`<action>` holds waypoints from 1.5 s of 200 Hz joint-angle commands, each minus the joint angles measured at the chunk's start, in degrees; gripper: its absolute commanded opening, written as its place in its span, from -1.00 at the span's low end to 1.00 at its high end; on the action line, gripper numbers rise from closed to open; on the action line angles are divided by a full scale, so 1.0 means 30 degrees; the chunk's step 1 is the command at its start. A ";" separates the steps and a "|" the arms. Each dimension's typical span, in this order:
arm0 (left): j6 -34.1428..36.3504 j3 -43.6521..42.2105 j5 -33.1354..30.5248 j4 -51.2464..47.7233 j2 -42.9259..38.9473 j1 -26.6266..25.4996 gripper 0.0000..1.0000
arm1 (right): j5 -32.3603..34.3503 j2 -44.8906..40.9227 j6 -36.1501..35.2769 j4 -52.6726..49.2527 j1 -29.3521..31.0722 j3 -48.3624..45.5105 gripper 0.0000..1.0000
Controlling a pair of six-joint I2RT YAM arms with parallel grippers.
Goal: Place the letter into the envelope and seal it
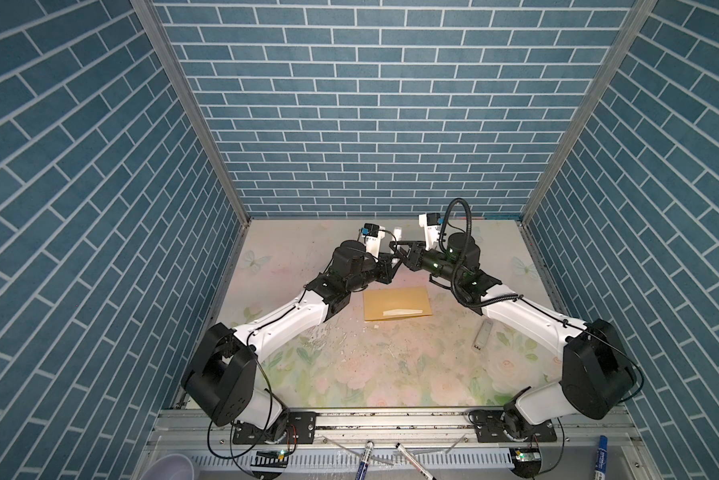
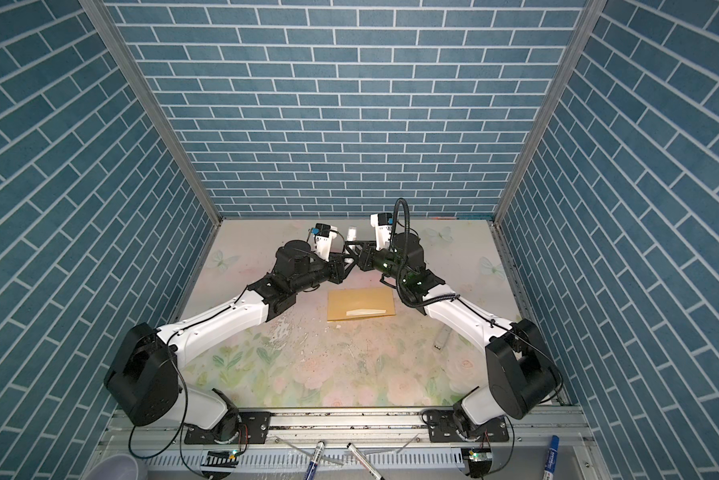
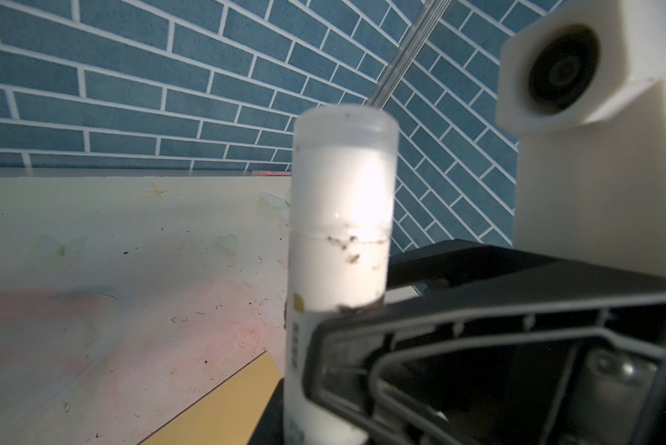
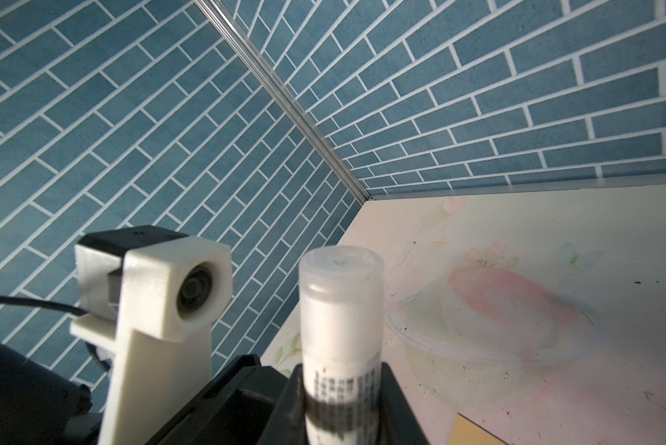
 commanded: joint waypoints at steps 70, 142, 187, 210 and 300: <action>0.3989 -0.0951 -0.1644 -0.1166 -0.0942 0.0206 -1.00 | 0.0000 -0.0634 -0.0994 -0.1967 0.0162 0.0973 -0.03; 0.8971 -0.2137 -0.2004 -0.1711 -0.2340 0.0217 -1.00 | -0.2230 -0.0809 -0.1237 -0.6383 -0.0862 0.3540 0.40; 1.0044 -0.2210 -0.1756 -0.2179 -0.2592 0.0187 -1.00 | -0.4262 0.0062 -0.1995 -0.9782 -0.0951 0.5891 0.38; 1.0112 -0.2170 -0.1727 -0.2359 -0.2592 0.0187 -1.00 | -0.4999 0.0416 -0.2058 -1.0291 -0.0951 0.6232 0.23; 0.9929 -0.2229 -0.1191 -0.2275 -0.2681 0.0154 -1.00 | -0.5335 0.1119 -0.2117 -1.0988 -0.0951 0.6535 -0.05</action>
